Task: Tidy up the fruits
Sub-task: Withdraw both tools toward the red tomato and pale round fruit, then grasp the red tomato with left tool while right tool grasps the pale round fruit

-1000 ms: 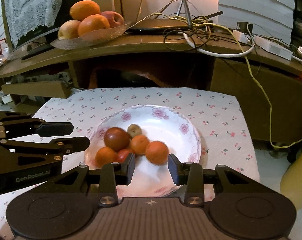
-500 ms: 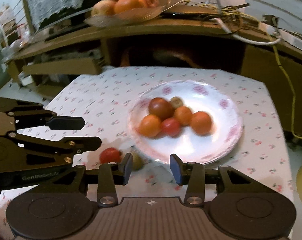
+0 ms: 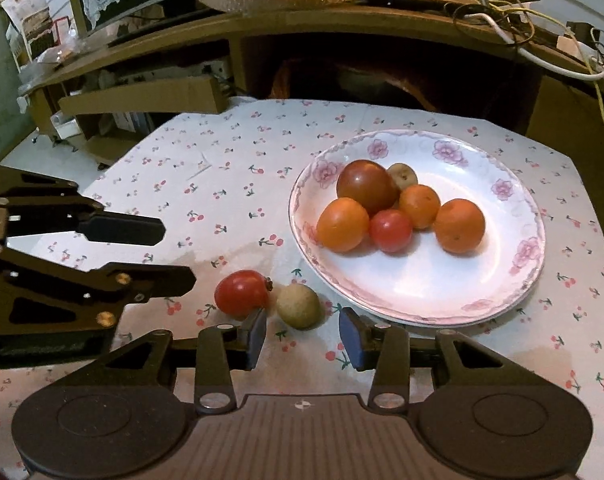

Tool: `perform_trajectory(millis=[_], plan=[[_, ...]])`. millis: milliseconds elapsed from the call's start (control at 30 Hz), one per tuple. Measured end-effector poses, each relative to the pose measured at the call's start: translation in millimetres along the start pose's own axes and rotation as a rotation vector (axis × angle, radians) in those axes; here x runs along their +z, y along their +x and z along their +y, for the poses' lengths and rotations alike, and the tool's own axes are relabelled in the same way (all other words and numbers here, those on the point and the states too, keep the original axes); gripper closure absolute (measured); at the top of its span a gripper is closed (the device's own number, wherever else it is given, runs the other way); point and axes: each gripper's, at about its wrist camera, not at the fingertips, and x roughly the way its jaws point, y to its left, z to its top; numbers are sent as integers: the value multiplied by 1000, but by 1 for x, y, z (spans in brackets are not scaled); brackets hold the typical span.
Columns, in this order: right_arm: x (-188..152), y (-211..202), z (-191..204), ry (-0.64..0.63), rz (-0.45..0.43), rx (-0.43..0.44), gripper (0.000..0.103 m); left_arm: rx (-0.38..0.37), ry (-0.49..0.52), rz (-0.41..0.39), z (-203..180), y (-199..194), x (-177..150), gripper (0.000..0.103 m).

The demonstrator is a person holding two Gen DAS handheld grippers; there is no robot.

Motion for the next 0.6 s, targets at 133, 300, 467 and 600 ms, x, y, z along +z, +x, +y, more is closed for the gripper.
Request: perform_trajectory(millis=[133, 300, 467, 600], plan=[[1, 7, 0, -14, -9, -9, 66, -10, 9, 11, -2, 6, -1, 59], [4, 8, -1, -14, -4, 0, 78, -29, 30, 8, -9, 13, 1, 59], [-4, -4, -6, -9, 14, -23, 78, -74, 35, 10, -19, 23, 3, 59], [-15, -16, -16, 20, 21, -38, 78, -58, 48, 24, -25, 36, 3, 59]])
